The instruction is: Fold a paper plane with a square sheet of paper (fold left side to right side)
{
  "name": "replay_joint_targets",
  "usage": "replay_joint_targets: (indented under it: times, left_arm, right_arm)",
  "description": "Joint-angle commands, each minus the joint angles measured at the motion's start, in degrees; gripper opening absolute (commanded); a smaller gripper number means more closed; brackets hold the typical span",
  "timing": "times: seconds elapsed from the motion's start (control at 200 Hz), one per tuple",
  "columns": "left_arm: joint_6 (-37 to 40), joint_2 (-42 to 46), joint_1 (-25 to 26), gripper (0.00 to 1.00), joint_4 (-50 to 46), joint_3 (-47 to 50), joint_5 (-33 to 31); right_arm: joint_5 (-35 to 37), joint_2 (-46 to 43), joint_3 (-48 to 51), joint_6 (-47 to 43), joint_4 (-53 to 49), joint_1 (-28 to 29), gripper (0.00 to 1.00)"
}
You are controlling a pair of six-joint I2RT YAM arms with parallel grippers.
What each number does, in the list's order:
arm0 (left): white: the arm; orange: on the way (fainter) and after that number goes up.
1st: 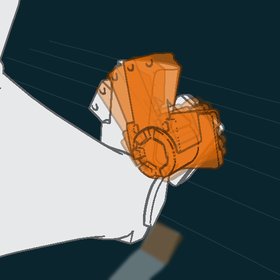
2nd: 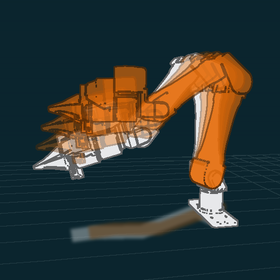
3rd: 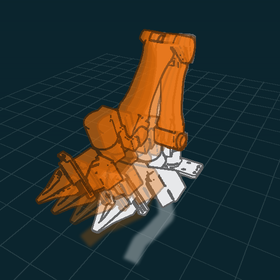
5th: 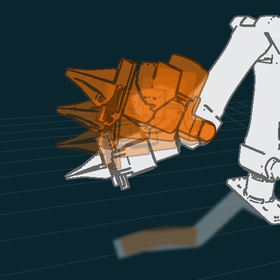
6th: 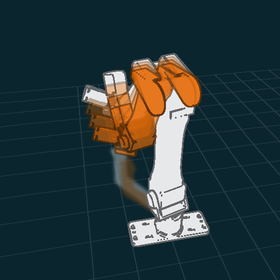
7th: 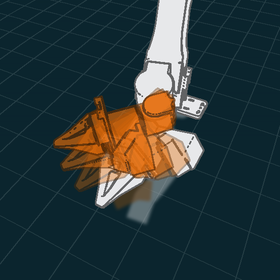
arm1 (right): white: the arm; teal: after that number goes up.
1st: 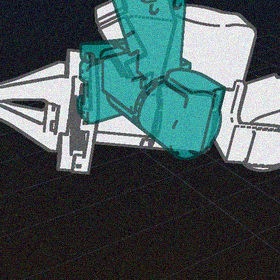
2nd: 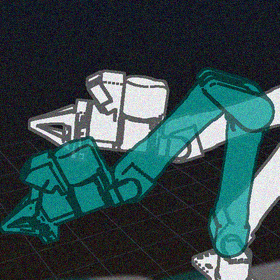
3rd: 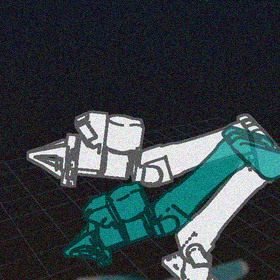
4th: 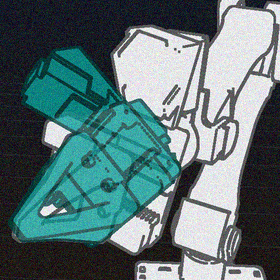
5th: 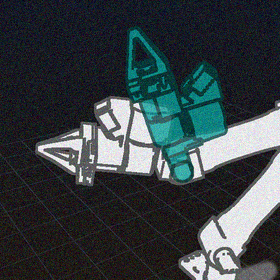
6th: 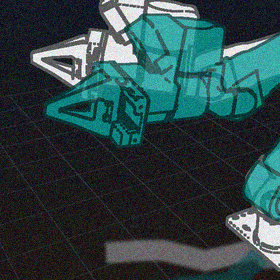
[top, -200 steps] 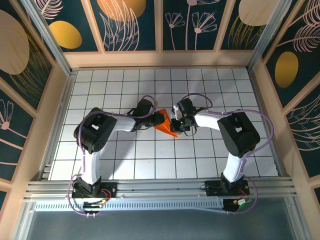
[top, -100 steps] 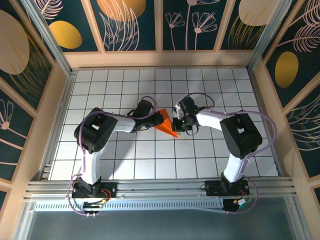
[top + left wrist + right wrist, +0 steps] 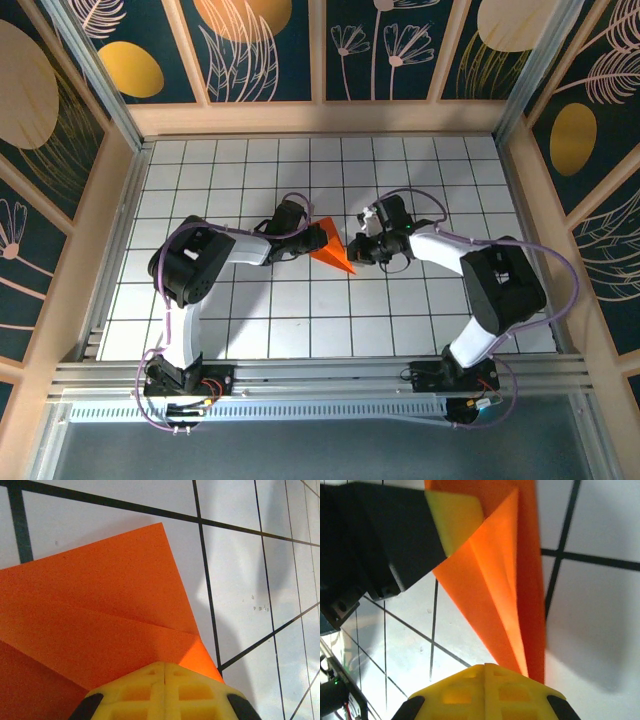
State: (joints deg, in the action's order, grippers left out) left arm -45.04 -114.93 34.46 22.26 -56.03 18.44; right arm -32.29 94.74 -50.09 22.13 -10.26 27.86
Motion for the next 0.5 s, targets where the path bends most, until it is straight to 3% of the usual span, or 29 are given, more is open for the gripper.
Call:
replay_joint_targets:
  times: [0.0,0.495]
  left_arm:
    - [1.0,-1.3,0.0,0.02,-6.9,2.1,-2.1]
    - [1.0,-2.0,-0.1,0.02,-7.4,1.5,-1.6]
  right_arm:
    - [-2.0,3.0,-0.5,3.1,4.4,1.5,0.00]
    - [2.1,10.4,-5.9,4.4,7.4,3.2,0.00]
